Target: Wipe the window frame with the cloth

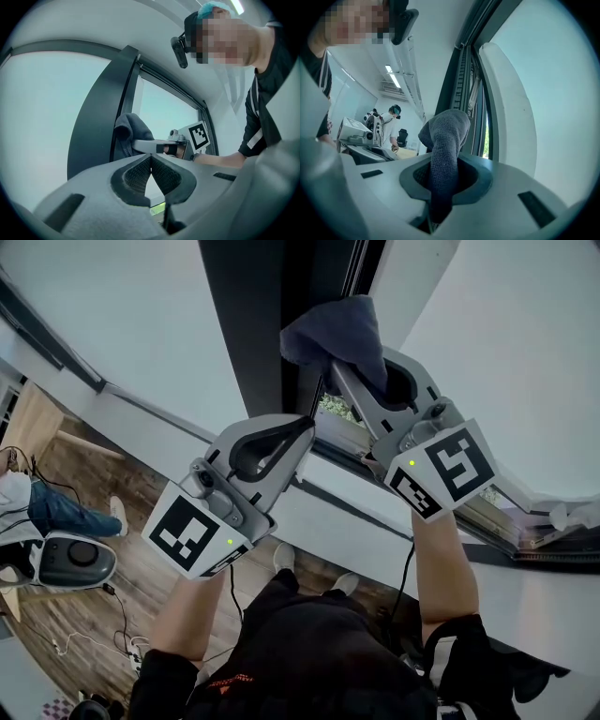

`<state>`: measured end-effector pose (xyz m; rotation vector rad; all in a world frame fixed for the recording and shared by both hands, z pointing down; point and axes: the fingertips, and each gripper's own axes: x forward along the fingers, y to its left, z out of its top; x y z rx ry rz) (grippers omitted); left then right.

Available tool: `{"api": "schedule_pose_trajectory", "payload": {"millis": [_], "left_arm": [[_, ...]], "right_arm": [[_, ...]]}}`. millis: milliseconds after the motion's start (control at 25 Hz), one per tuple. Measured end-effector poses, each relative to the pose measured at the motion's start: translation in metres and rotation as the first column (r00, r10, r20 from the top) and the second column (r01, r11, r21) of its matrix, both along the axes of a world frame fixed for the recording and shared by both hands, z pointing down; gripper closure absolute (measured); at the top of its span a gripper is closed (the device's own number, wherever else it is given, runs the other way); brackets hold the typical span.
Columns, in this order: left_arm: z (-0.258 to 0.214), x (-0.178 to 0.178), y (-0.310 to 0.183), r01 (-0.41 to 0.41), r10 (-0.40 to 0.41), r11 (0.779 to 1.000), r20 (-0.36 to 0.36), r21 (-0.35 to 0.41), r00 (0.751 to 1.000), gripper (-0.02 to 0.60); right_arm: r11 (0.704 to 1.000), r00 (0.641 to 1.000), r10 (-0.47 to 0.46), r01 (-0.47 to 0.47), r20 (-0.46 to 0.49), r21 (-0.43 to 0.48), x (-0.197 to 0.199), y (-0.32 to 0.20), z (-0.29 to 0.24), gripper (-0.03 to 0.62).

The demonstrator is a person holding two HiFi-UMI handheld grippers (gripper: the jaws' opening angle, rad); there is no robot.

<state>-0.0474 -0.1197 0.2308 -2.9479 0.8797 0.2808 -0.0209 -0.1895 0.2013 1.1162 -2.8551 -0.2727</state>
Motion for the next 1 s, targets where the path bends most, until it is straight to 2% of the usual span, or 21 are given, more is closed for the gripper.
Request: {"api": "schedule_pose_trajectory", "payload": {"millis": [480,1000], "left_arm": [[0.028,-0.006,0.01,-0.001,0.001,0.999,0.003,-0.05,1.0,0.563],[0.064,-0.009,0.016,0.005,-0.004,0.993,0.015,-0.121,1.0,0.563]], "right_arm": [[0.993,0.999,0.019,-0.024,-0.044,-0.118,-0.005,0.001,0.073,0.543],[0.969,0.998,0.033,-0.047,-0.06,-0.244,-0.006,0.002,0.146,0.543]]}}
